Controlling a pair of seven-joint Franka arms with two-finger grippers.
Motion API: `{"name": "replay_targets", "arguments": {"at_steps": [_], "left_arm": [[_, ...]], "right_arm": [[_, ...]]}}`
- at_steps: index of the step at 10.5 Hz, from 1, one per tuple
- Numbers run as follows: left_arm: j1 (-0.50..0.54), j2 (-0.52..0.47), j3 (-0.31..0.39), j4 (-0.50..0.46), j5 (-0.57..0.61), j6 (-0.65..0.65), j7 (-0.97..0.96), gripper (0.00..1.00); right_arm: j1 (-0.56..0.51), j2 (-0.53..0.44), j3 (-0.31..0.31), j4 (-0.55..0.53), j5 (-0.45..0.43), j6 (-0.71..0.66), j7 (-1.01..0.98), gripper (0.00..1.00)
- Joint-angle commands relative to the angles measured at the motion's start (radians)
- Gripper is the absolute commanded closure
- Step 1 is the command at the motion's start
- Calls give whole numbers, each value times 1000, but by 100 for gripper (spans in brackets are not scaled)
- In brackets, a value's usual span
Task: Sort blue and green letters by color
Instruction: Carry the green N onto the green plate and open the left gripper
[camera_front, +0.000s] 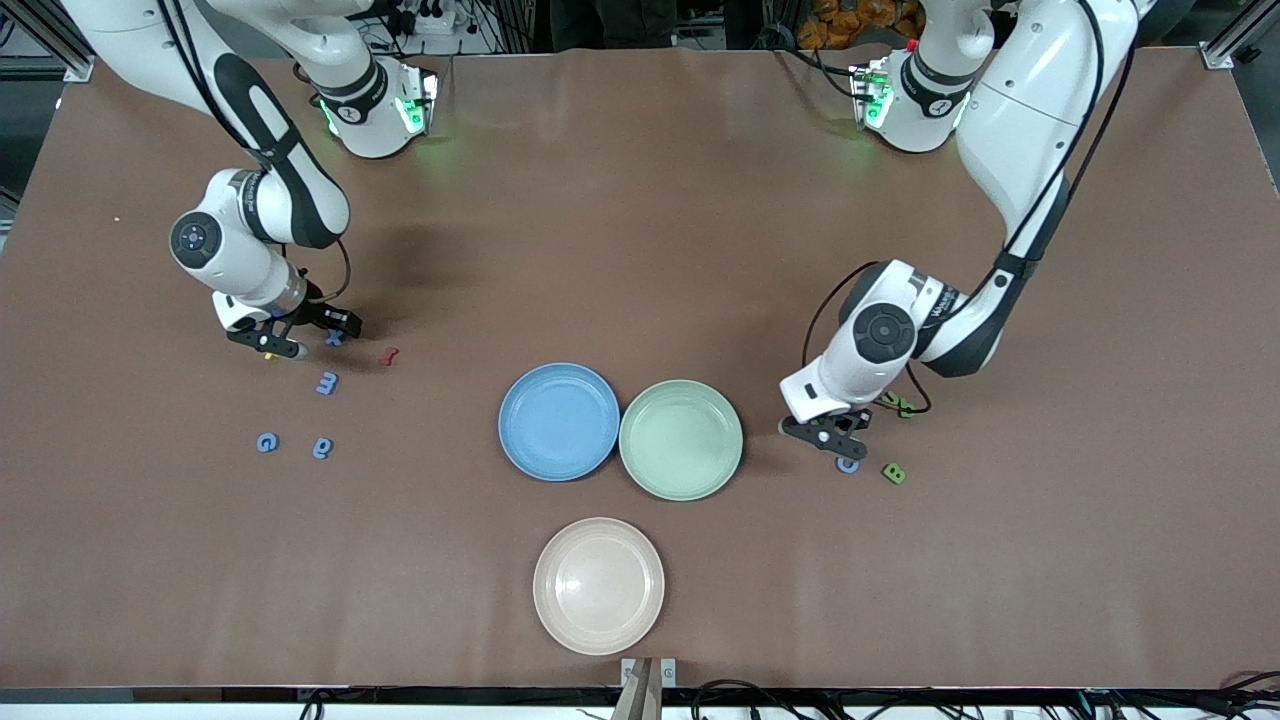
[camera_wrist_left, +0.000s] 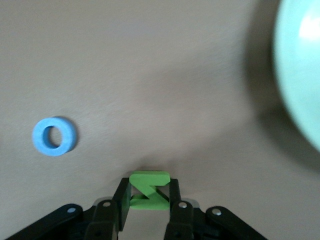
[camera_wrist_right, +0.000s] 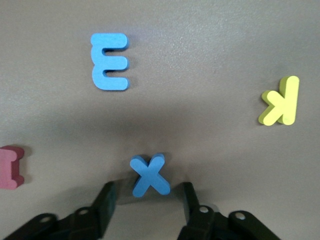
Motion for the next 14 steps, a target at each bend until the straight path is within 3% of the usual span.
{"name": "replay_targets", "arguments": {"at_steps": [1,3,6,11,12,14], "left_arm": [[-49,-77,-41,-1,11,-8,-103,100],[-67,-67,-121,57,11,-8,-208,100],[-190,17,-115,157,16,-6,-315,100],[-198,92,-78,258,23,-5,-305,100],[-204,117,-74,286,23,-3,-306,92],[-216,117,-58,301,25,-3,-303,34]], "right_arm": [[-3,6,6,-4,11,23,7,60],[-6,6,6,4,11,25,9,63],[-8,7,5,6,11,28,9,65],[-12,27,5,18,11,50,9,75],[-12,27,5,18,11,50,9,76],[-14,29,5,21,11,48,7,82]]}}
